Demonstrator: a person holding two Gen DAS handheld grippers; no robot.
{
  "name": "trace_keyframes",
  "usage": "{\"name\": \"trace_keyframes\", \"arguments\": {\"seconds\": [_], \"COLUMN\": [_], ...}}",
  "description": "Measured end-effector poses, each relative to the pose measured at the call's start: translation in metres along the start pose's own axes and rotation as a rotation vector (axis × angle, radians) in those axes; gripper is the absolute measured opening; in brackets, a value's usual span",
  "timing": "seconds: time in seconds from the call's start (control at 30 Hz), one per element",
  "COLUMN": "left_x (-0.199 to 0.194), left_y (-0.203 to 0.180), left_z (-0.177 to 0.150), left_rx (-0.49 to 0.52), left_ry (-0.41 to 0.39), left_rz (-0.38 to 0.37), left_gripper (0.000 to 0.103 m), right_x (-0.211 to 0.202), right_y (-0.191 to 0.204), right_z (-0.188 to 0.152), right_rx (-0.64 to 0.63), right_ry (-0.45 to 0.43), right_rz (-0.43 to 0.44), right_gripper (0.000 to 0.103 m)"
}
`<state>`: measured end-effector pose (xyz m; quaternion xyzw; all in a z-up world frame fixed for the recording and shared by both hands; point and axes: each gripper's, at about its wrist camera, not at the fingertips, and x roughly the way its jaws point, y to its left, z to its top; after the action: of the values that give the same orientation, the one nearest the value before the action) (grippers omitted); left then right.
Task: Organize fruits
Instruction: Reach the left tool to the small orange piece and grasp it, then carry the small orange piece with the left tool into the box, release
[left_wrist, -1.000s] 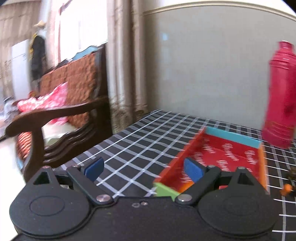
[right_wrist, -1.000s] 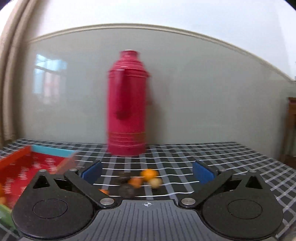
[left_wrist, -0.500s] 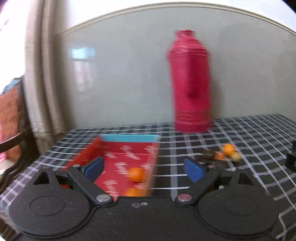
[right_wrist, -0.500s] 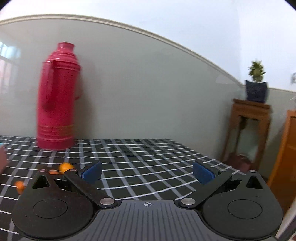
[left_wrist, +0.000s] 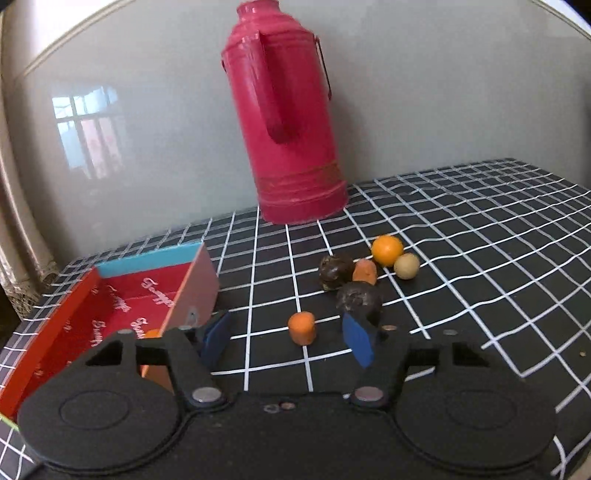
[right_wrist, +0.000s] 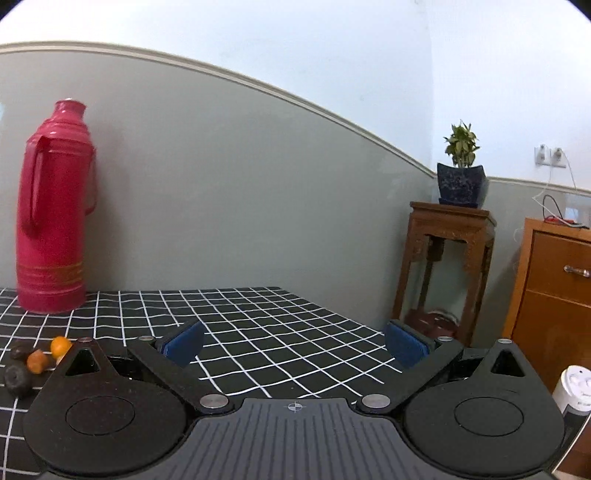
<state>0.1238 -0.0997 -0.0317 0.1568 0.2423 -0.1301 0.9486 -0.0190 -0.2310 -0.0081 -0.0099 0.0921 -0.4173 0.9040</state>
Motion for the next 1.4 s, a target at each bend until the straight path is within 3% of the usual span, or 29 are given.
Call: {"name": "trace_keyframes", "arguments": {"seconds": [0.13, 0.3, 0.37, 0.5, 0.57, 0.97, 1.4], "left_x": [0.023, 0.04, 0.046, 0.049, 0.049, 0.026, -0.009], "left_y": [0.003, 0.001, -0.001, -0.003, -0.005, 0.006, 0.046], "left_z": [-0.001, 0.001, 0.001, 0.001, 0.002, 0.009, 0.013], "left_rx": [-0.034, -0.048, -0.054, -0.055, -0.057, -0.085, -0.134], "left_ry": [0.062, 0.097, 0.114, 0.11, 0.109, 0.032, -0.078], "left_rz": [-0.019, -0.05, -0.064, -0.076, -0.072, -0.061, 0.109], "left_gripper": [0.044, 0.043, 0.031, 0.021, 0.011, 0.011, 0.011], "right_x": [0.003, 0.003, 0.003, 0.005, 0.006, 0.006, 0.0], "right_y": [-0.003, -0.003, -0.001, 0.001, 0.001, 0.004, 0.019], "right_z": [0.002, 0.005, 0.004, 0.004, 0.004, 0.002, 0.001], "right_rx": [0.019, 0.029, 0.016, 0.011, 0.013, 0.011, -0.015], "right_ry": [0.023, 0.014, 0.014, 0.019, 0.02, 0.029, 0.026], "right_rz": [0.018, 0.047, 0.06, 0.074, 0.074, 0.089, 0.129], "right_gripper": [0.103, 0.103, 0.103, 0.103, 0.103, 0.103, 0.103]}}
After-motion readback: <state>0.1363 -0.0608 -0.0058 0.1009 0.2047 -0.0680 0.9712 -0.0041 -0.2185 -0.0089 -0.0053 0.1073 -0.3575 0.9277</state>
